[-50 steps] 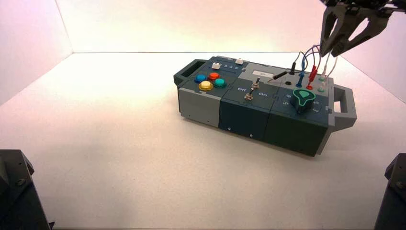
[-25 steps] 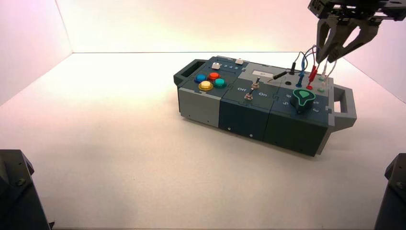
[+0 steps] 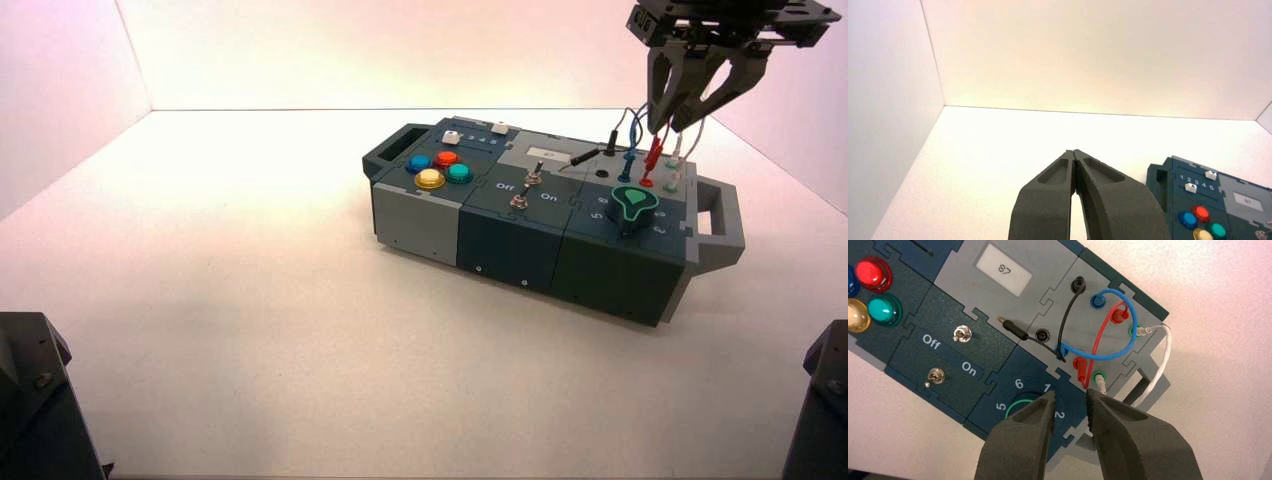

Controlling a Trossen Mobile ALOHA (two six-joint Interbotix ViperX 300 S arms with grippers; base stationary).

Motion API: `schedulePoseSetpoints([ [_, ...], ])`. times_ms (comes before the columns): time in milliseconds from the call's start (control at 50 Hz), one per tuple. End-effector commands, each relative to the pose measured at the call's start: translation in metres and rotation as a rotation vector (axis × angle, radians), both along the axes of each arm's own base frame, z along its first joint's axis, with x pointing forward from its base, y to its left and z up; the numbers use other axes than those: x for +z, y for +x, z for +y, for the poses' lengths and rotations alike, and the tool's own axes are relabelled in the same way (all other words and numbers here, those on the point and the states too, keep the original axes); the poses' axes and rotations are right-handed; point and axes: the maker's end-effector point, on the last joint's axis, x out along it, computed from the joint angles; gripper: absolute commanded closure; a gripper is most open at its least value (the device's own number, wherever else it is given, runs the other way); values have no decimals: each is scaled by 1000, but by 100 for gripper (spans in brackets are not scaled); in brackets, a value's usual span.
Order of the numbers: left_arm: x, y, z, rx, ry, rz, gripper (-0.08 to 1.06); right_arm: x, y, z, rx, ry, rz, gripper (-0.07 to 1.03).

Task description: Insert the red wire.

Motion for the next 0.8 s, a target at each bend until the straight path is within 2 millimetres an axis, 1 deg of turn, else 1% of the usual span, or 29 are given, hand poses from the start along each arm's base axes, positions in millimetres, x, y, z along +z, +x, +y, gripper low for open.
schedulePoseSetpoints([
  [20, 13, 3, -1, -3, -1, -34, 101, 8, 8, 0, -1, 2, -32, 61],
  [300, 15, 3, -1, -2, -1, -41, 101, 4, 9, -2, -7, -3, -26, 61],
  [560, 15, 3, -1, -2, 0, -43, 101, -7, 10, -2, -6, -10, 1, 61],
  [800, 15, 3, -1, -2, -1, -41, 101, -11, 13, -2, -5, -13, 8, 61],
])
